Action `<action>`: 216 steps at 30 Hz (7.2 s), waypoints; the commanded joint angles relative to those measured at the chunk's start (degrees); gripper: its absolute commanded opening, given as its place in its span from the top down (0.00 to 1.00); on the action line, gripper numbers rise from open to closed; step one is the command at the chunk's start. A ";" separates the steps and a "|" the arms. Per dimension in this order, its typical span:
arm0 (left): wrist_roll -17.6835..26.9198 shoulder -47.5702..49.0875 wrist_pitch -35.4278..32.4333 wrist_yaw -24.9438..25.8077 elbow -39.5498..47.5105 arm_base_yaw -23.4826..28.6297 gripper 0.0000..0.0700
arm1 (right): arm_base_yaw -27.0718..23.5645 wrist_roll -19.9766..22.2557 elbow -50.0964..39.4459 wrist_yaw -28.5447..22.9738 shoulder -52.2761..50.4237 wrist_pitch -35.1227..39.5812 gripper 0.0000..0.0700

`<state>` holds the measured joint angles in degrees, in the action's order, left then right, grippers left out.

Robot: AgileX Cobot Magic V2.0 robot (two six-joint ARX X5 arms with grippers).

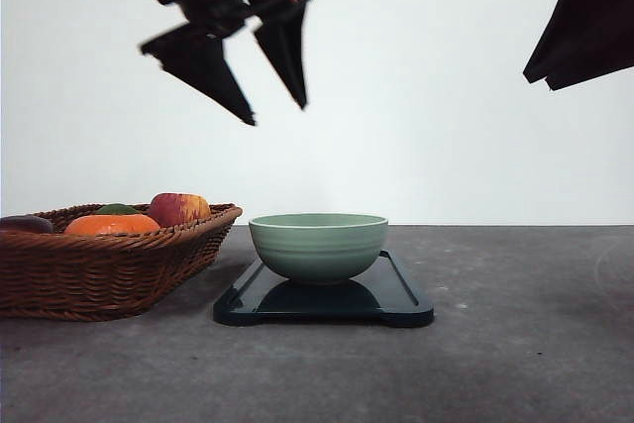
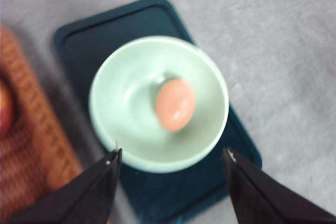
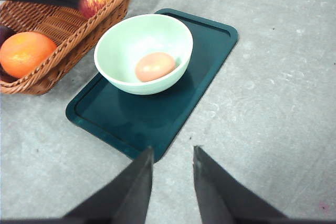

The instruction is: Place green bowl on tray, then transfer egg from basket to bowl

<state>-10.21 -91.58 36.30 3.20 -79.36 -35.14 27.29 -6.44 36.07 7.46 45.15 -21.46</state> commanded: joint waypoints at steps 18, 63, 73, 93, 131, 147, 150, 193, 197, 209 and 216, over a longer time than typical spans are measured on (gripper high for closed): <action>-3.25 32.17 -10.16 -0.50 34.20 4.65 0.44 | 0.35 3.63 0.24 0.04 0.48 0.36 0.79; 3.52 56.82 -30.95 -3.08 57.47 18.42 1.00 | 0.33 3.72 0.25 3.02 -0.37 2.37 0.98; 3.70 82.90 -32.20 -3.41 73.31 29.01 1.00 | 0.33 3.72 0.26 3.04 -0.37 2.37 0.98; 3.94 91.37 -28.49 -3.50 78.61 32.55 1.00 | 0.33 3.72 0.26 3.02 -0.37 2.48 0.98; 3.94 91.39 -28.49 -3.50 78.61 32.55 1.00 | -20.78 10.29 -35.05 -2.12 -39.80 22.74 0.98; 3.94 91.37 -28.51 -3.50 78.61 32.55 1.00 | -21.16 9.44 -35.39 -6.00 -44.94 17.88 0.98; 3.94 91.37 -28.51 -3.50 78.61 32.55 1.00 | -21.16 9.44 -35.39 -5.99 -44.94 18.62 0.98; 3.94 91.37 -28.51 -3.50 78.61 32.55 1.00 | -21.16 9.44 -35.39 -5.99 -44.94 18.89 0.98; 3.94 91.37 -28.51 -3.50 78.61 32.55 1.00 | -21.16 9.44 -35.39 -5.99 -44.94 18.89 0.98; 3.94 91.37 -28.51 -3.50 78.61 32.55 1.00 | -21.16 9.44 -35.39 -5.99 -44.94 18.89 0.98; 3.94 91.37 -28.51 -3.49 78.61 32.55 1.00 | -21.16 9.44 -35.39 -6.00 -44.94 18.89 0.98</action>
<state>-6.85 -0.23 8.38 -0.14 -1.87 -2.52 5.98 3.18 0.94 1.49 0.25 -3.36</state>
